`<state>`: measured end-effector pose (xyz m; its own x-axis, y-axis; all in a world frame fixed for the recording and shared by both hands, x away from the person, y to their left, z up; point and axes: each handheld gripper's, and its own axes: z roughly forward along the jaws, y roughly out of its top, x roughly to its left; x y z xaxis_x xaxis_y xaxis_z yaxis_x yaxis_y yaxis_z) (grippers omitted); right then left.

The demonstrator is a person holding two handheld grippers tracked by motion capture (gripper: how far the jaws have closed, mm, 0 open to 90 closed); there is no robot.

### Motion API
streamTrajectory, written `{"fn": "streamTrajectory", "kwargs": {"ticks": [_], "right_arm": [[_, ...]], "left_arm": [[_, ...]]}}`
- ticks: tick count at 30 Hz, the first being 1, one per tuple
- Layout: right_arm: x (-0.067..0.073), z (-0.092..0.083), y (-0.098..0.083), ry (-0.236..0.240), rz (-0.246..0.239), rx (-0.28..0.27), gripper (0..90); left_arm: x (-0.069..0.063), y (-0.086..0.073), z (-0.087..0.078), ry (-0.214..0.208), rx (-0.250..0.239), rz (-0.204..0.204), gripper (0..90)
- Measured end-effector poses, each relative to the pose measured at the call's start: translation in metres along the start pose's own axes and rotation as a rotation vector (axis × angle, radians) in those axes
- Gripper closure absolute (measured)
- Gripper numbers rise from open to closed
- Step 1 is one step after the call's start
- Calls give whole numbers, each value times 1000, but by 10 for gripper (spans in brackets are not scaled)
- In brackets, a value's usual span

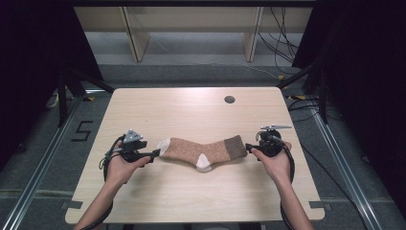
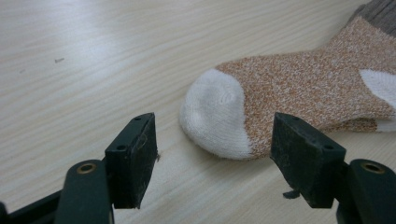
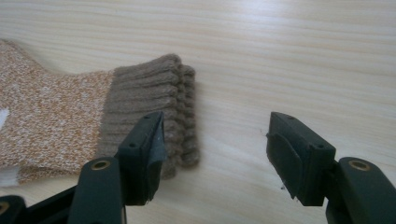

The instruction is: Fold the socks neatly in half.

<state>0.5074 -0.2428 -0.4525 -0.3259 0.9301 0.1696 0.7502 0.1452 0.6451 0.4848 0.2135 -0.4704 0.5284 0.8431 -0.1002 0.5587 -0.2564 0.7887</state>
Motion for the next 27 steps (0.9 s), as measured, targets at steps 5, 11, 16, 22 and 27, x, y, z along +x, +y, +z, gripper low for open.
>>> {"fn": "streamTrajectory", "kwargs": {"ticks": [5,11,16,22,27], "right_arm": [[3,9,0,23,51,-5,364],[3,12,3,14,50,5,374],[9,12,6,14,72,10,380],[10,19,11,20,86,41,393],[8,30,9,48,53,60,523]], "left_arm": [[-2,1,7,-10,5,-14,310],[-3,8,16,-27,1,-28,299],[-7,12,22,-40,4,-38,267],[-5,10,31,-60,36,-79,231],[-5,9,42,-63,51,-108,244]]}}
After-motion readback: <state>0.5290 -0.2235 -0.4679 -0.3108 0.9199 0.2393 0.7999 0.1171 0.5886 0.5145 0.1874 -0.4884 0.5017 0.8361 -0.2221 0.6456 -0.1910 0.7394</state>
